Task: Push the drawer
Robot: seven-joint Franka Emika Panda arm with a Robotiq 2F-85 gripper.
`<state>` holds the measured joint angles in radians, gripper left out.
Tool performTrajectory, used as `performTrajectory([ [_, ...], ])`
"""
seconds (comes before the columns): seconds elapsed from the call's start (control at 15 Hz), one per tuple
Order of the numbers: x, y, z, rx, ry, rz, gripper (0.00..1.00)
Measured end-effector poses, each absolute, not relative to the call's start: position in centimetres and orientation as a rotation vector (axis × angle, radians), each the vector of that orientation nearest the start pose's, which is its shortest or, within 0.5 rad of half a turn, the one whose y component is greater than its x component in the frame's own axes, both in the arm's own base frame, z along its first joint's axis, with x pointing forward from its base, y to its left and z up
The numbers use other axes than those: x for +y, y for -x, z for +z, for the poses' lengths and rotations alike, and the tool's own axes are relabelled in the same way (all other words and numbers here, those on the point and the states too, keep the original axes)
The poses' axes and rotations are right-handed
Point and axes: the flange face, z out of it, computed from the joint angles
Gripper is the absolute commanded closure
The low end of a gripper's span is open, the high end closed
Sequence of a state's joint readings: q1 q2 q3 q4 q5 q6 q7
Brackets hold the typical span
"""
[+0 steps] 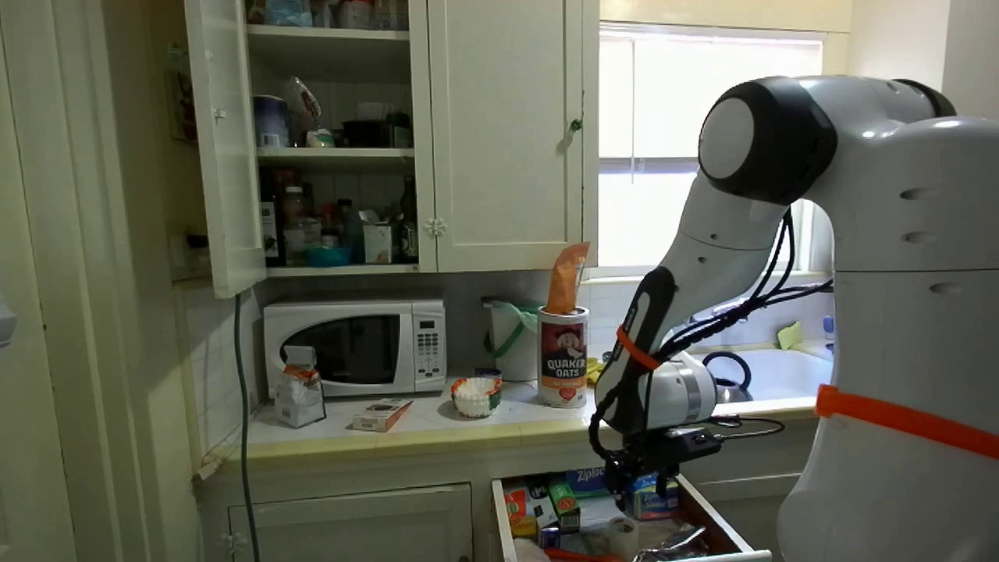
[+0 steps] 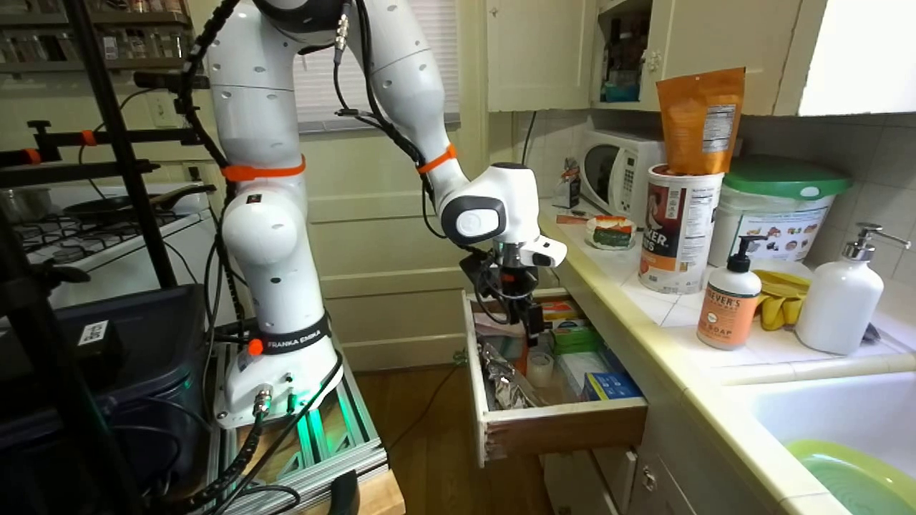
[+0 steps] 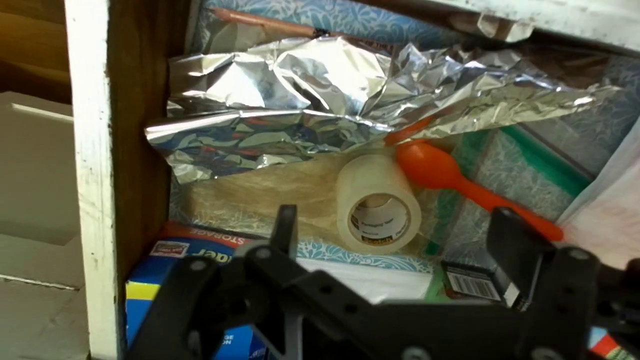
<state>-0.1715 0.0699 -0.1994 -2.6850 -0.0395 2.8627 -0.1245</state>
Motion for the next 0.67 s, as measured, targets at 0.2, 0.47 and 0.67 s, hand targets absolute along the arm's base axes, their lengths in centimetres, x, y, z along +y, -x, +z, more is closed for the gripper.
performTrajectory([
  [0.2, -15.2, -40.8, 21.4, 0.375, 3.158, -0.185, 0.34],
  [0.47, -14.4, -42.3, 20.6, 0.407, 3.136, -0.190, 0.40],
  [0.67, -14.2, -43.2, 19.8, 0.434, 3.120, -0.183, 0.51],
])
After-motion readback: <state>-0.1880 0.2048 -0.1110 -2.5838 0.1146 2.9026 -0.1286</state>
